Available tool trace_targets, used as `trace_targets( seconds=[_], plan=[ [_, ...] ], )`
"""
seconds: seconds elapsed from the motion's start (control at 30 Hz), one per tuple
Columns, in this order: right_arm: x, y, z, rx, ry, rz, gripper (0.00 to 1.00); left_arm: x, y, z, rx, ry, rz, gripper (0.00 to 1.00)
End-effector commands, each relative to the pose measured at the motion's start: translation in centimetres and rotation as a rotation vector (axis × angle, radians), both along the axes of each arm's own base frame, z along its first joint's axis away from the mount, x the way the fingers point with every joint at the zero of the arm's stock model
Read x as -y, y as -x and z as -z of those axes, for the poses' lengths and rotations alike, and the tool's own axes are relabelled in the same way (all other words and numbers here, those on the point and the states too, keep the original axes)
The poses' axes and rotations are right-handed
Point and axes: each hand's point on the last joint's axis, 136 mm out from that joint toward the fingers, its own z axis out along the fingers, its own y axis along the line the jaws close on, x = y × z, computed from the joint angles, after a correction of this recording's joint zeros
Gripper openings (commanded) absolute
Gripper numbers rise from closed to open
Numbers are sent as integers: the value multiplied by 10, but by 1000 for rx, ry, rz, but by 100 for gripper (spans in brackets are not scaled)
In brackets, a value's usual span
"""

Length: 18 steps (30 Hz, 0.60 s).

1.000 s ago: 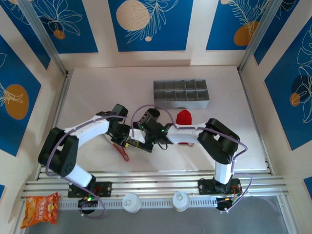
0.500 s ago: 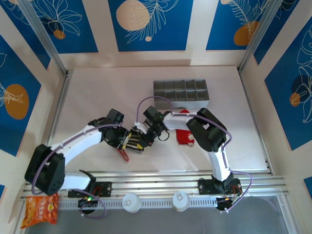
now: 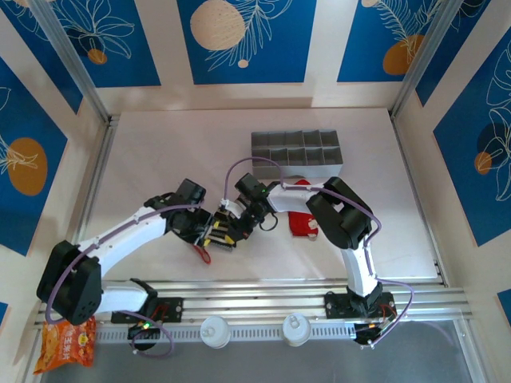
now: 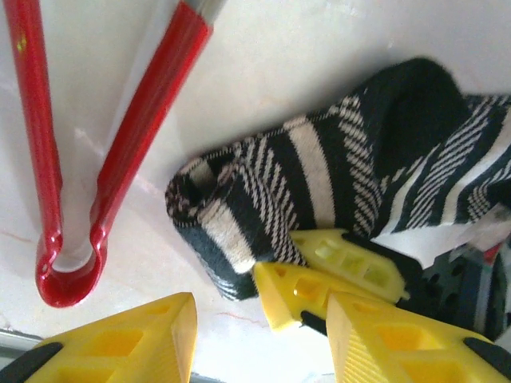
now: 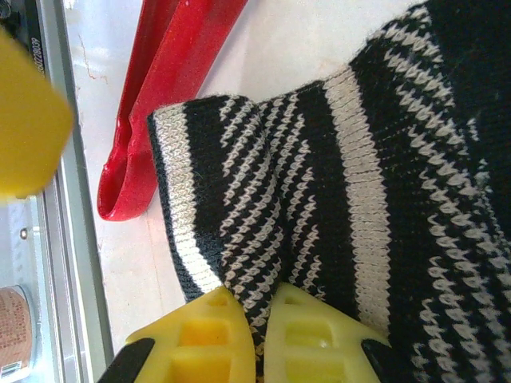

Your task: Roll the socks

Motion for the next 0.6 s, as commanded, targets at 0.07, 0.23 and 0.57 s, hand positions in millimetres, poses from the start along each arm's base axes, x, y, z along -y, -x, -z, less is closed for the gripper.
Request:
trace_targets(
  seconds=[0.07,0.23,0.57],
  plan=[
    [23,4,29,-70,146,49,0,9,10,22,-66,15,-79,48],
    [27,1,30,-85,140,71,0,13,-6,31,-29,-1,-111,53],
    [30,-1,29,-90,125,91,0,14,5,57,-85,-41,-94,52]
  ],
)
